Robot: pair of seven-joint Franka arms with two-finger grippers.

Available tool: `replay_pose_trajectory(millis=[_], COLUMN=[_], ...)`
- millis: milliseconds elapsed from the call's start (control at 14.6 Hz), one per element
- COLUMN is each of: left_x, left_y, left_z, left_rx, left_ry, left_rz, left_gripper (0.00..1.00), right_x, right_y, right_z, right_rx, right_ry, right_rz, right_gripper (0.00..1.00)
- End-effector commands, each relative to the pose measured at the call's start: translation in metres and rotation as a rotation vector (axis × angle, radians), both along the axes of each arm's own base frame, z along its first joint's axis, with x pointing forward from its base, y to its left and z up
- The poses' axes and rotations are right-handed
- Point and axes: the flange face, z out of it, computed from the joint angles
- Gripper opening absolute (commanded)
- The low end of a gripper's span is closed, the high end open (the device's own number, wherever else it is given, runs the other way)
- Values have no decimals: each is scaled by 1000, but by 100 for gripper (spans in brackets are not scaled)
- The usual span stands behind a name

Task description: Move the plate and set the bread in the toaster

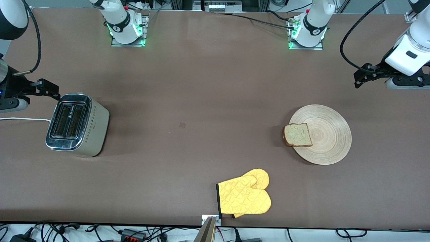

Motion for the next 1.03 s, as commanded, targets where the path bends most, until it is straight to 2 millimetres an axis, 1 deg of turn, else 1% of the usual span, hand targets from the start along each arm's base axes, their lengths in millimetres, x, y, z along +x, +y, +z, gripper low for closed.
replay_pose_trajectory(millis=[0, 137, 342, 547, 957], left_x=[-1, -1, -2, 0, 3], left_y=[-7, -9, -18, -14, -13], left_z=[4, 3, 6, 6, -8], left_rx=[-12, -9, -7, -6, -8], left_ry=[6, 6, 3, 3, 49], left_rz=[0, -5, -20, -26, -21], left_gripper=[100, 100, 100, 100, 100], right_x=[-2, -2, -3, -2, -2], right_y=[3, 2, 2, 2, 2], right_z=[7, 6, 7, 6, 6], right_rx=[-7, -10, -12, -13, -12], right_ry=[1, 2, 2, 4, 4], right_rz=[-7, -4, -2, 1, 2], right_gripper=[100, 100, 100, 100, 100])
